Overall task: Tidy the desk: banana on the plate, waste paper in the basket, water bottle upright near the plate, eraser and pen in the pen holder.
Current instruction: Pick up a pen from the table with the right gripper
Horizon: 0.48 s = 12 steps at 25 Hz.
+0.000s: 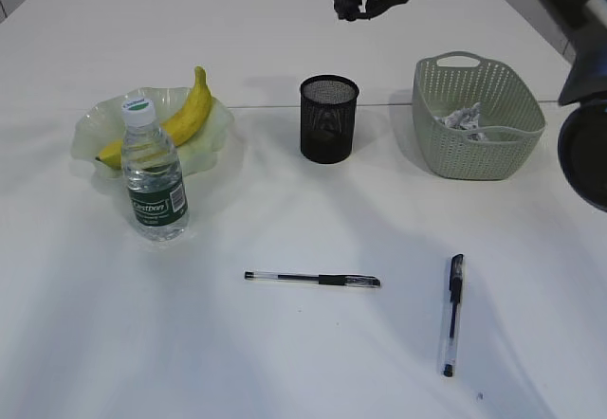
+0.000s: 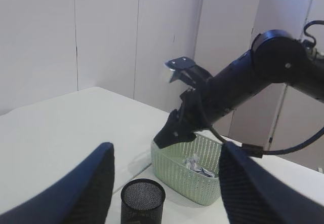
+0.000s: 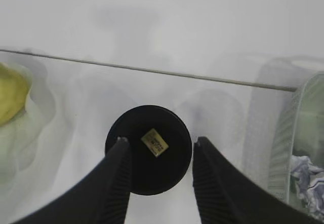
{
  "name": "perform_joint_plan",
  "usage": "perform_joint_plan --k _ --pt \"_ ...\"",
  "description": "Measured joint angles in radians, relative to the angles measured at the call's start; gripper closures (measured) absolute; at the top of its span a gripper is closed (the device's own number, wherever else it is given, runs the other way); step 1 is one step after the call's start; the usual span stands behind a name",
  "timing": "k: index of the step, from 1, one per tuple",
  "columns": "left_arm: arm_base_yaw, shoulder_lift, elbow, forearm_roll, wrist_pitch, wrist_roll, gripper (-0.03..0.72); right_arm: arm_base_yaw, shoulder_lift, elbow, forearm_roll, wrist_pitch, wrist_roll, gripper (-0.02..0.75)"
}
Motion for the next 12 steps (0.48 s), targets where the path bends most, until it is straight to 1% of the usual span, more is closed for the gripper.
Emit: perform_joint_plan --k 12 --pt "0.0 0.0 0.0 0.0 0.0 -0.002 0.236 0.0 -0.157 -0.002 -0.052 0.003 -0.012 0.433"
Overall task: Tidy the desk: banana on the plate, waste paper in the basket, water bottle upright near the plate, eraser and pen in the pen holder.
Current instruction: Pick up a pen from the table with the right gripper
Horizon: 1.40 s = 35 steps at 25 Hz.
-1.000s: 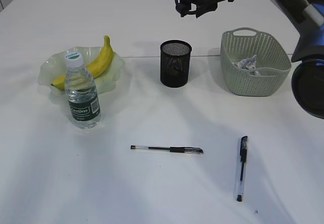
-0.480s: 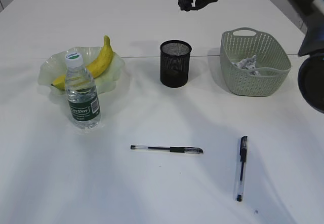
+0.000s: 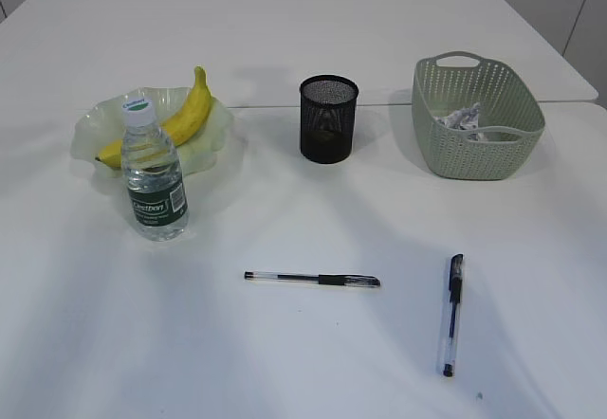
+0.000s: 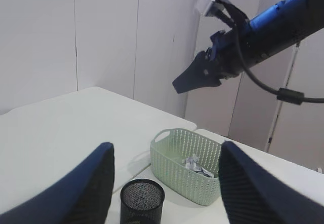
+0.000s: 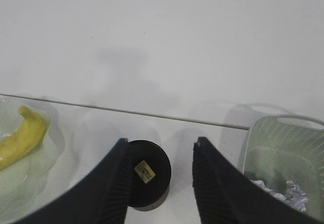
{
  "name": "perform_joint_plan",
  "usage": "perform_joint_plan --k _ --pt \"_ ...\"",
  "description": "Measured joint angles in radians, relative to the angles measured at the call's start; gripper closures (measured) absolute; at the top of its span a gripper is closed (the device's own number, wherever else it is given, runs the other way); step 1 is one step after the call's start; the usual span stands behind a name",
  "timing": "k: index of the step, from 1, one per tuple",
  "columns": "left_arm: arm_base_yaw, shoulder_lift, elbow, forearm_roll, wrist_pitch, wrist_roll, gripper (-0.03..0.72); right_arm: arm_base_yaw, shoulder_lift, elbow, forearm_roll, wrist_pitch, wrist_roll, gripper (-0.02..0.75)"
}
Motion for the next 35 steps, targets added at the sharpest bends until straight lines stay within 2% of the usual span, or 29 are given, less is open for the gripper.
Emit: perform_joint_plan --k 7,12,18,22,27,35 --pt "0.0 0.0 0.0 0.0 0.0 0.0 0.236 0.0 -0.091 0.007 -0.002 0.003 0.0 0.433" --pt "0.0 0.0 0.0 0.0 0.0 -0.002 0.236 0.0 -0.19 0.106 0.012 0.003 -0.021 0.433" --pt "0.0 0.0 0.0 0.0 0.0 -0.002 0.236 0.0 -0.365 0.379 -0.014 0.005 -0.04 0.433" --pt "0.0 0.0 0.0 0.0 0.002 -0.012 0.236 0.0 -0.524 0.637 -0.074 0.005 -0.028 0.433" --pt "0.0 0.0 0.0 0.0 0.012 -0.034 0.236 0.0 -0.677 0.913 -0.082 0.005 0.041 0.433" --pt "0.0 -0.018 0.0 0.0 0.044 -0.049 0.236 0.0 -0.746 1.147 0.07 -0.001 0.124 0.433"
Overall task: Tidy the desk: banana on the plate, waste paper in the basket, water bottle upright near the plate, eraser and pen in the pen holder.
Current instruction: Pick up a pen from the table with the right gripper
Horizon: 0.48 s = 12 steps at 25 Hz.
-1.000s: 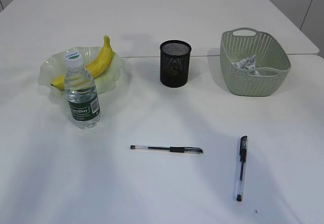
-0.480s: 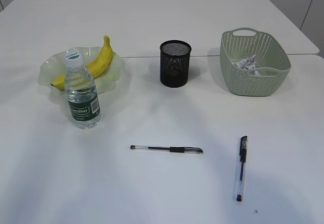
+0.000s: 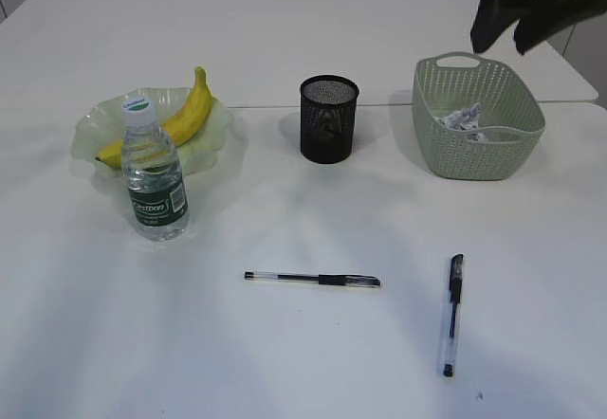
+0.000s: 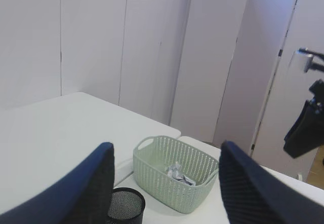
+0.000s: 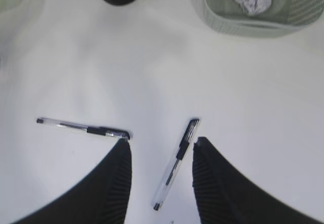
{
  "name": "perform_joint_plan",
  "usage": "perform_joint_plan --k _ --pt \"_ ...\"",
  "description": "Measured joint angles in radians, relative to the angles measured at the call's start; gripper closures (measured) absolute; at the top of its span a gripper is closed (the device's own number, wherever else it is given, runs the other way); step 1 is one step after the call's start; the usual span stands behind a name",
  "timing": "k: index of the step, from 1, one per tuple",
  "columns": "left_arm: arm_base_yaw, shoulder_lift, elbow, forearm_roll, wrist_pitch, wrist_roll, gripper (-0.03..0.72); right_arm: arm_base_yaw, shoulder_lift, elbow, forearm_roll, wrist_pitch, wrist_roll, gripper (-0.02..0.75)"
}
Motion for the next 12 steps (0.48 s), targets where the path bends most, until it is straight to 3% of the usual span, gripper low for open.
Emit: perform_joint_plan --k 8,12 --pt "0.0 -0.033 0.0 0.0 0.009 -0.024 0.236 0.0 -0.001 0.297 0.007 -0.021 0.064 0.433" --pt "0.0 -0.036 0.0 0.002 0.012 -0.027 0.236 0.0 -0.001 0.359 -0.007 -0.021 0.129 0.433"
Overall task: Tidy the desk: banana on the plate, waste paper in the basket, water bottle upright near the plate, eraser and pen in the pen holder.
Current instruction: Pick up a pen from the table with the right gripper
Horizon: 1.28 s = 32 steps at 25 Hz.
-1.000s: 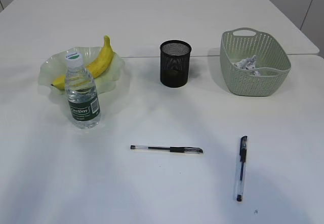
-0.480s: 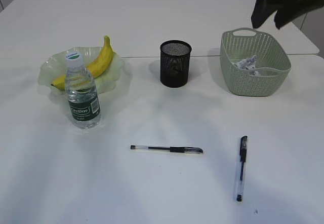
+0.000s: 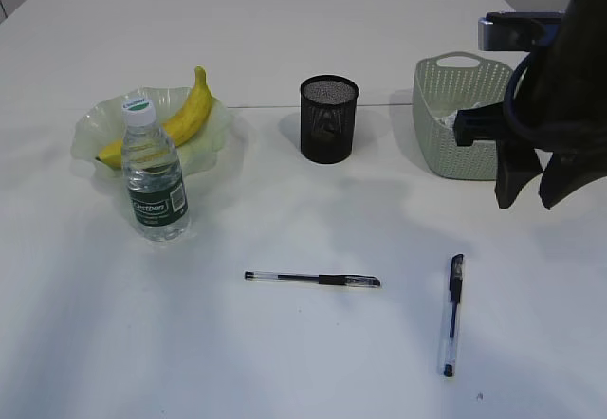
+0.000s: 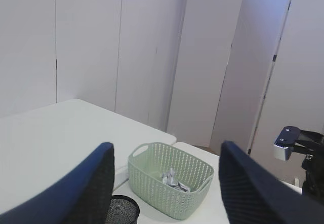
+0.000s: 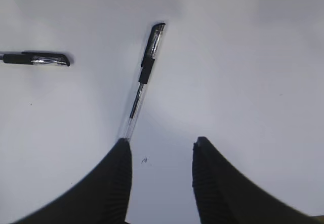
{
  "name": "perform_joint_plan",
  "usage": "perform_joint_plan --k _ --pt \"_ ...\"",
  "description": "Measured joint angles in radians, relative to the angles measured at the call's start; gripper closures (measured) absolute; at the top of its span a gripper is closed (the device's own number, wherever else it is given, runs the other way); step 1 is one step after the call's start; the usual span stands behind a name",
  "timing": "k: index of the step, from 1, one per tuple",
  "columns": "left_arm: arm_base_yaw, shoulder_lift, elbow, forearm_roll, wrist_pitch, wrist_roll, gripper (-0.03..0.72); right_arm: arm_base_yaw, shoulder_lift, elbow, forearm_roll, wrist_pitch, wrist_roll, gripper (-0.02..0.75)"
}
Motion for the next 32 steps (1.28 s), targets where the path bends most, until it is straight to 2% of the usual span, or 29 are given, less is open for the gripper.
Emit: perform_joint_plan --k 10,17,26,27,32 --pt "0.0 -0.006 0.0 0.001 0.059 -0.045 0.236 0.0 0.011 0.006 0.033 -0.169 0.232 0.433" --pt "0.0 -0.046 0.0 0.02 0.076 -0.05 0.236 0.0 0.157 0.006 0.085 -0.171 0.249 0.433" --pt "0.0 -0.073 0.0 0.037 0.078 -0.078 0.236 0.0 0.255 0.006 0.04 -0.168 0.257 0.433" --pt "0.0 -0.073 0.0 0.038 0.08 -0.08 0.218 0.0 0.264 0.006 0.039 -0.168 0.257 0.433" --pt "0.0 -0.075 0.0 0.045 0.08 -0.09 0.235 0.0 0.307 0.006 0.03 -0.172 0.257 0.435"
